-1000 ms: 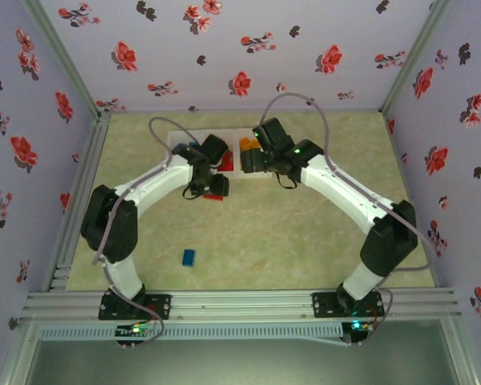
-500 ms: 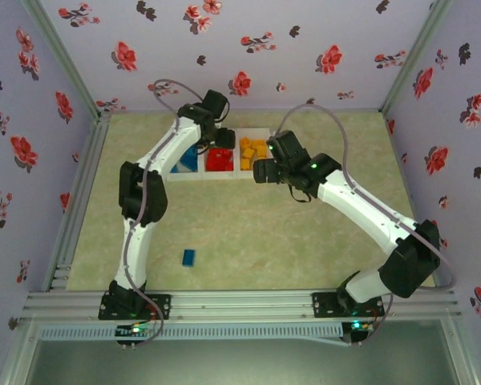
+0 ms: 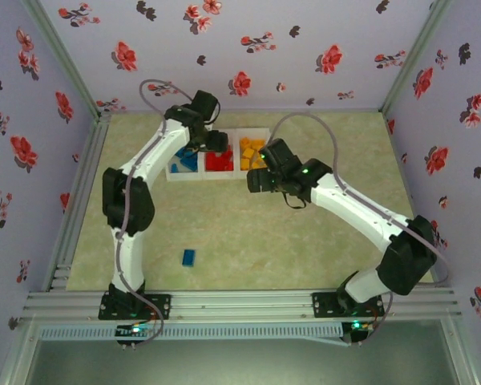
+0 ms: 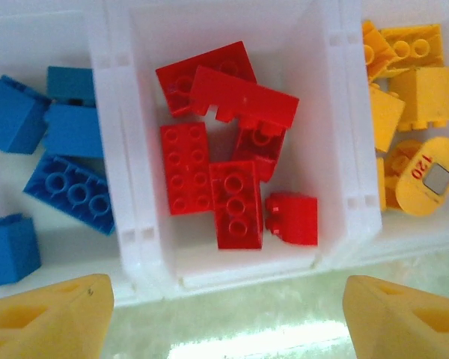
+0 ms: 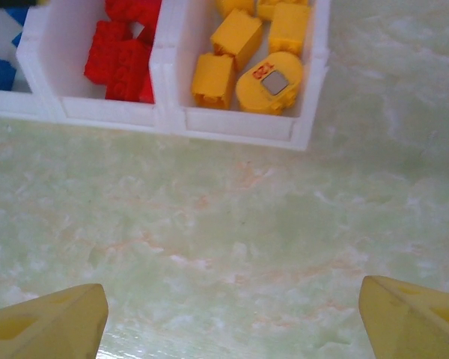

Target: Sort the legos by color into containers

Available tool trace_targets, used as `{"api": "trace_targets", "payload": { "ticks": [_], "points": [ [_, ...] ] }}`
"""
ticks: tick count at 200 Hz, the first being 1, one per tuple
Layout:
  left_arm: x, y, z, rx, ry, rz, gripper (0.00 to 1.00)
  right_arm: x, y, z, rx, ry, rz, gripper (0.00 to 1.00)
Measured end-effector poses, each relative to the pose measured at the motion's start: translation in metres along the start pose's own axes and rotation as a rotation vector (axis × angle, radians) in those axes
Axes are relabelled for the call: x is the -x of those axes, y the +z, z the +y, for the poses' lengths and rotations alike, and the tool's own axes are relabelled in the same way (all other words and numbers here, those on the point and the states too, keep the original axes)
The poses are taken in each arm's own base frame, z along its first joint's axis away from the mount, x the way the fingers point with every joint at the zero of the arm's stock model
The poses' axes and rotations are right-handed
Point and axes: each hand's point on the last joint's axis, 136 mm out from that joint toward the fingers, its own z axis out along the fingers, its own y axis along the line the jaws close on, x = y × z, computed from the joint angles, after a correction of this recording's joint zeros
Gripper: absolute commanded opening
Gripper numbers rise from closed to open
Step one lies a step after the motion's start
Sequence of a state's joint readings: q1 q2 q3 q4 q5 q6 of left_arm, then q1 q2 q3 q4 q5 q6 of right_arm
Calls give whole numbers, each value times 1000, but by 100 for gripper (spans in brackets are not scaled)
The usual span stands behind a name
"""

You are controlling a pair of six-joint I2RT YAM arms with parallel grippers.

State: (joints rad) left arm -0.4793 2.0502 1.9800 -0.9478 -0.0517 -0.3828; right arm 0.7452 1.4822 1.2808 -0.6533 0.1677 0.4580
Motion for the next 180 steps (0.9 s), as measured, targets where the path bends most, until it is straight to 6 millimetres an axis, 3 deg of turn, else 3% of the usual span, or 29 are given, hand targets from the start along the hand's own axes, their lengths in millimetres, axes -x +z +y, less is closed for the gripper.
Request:
{"api": "trace_targets", "payload": {
  "ticks": [45,79,109,137,180],
  "points": [
    [-18,-45,23,-5,-31,-53,81,-40,23,64,97,-50,87,87],
    [-39,-57,51,17,-84,-56,82,-93,47,112,124,-109,214,86],
    [-59,-68,64,24,-111,-59,82,-133,58,152,139,-141,300,85],
    [-64,-78,69,17,-115,-81,82,-152,56,184,161,-132,326,84],
    [-73,-90,77,-3,-106,-103,82,-165,56,243,205,-91,332,79]
  ]
}}
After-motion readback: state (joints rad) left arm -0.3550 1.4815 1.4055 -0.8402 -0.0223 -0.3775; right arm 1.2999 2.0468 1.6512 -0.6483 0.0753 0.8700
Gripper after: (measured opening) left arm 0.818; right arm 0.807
